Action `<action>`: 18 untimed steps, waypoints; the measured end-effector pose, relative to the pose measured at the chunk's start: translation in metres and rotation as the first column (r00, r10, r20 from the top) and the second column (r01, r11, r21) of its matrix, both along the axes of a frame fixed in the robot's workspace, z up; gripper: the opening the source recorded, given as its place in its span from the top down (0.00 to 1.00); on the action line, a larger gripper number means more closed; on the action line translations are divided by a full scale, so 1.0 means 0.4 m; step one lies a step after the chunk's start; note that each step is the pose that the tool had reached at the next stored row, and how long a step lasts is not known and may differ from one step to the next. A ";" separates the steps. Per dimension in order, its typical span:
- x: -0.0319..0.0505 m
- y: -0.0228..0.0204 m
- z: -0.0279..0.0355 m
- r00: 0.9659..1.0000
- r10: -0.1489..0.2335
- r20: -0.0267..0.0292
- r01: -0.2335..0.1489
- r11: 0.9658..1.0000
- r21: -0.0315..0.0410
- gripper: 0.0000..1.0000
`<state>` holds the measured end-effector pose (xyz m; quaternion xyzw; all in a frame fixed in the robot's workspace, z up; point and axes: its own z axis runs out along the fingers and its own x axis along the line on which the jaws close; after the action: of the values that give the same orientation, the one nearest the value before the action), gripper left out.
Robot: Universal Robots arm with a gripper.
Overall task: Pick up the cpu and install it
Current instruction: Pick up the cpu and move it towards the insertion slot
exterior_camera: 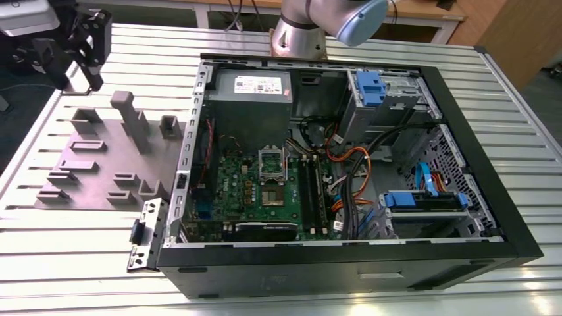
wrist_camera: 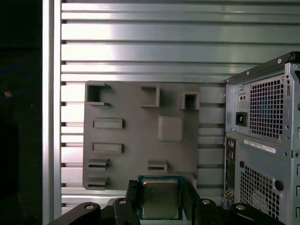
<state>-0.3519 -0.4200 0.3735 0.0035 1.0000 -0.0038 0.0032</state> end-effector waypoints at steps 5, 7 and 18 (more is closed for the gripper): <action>0.005 -0.012 -0.001 1.000 0.000 0.000 0.000 1.000 0.000 0.53; 0.008 -0.015 -0.001 1.000 0.000 0.000 0.000 1.000 0.000 0.53; 0.026 -0.017 -0.001 1.000 0.000 0.000 0.000 1.000 0.000 0.53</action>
<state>-0.3416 -0.4267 0.3729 0.0035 1.0000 -0.0038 0.0032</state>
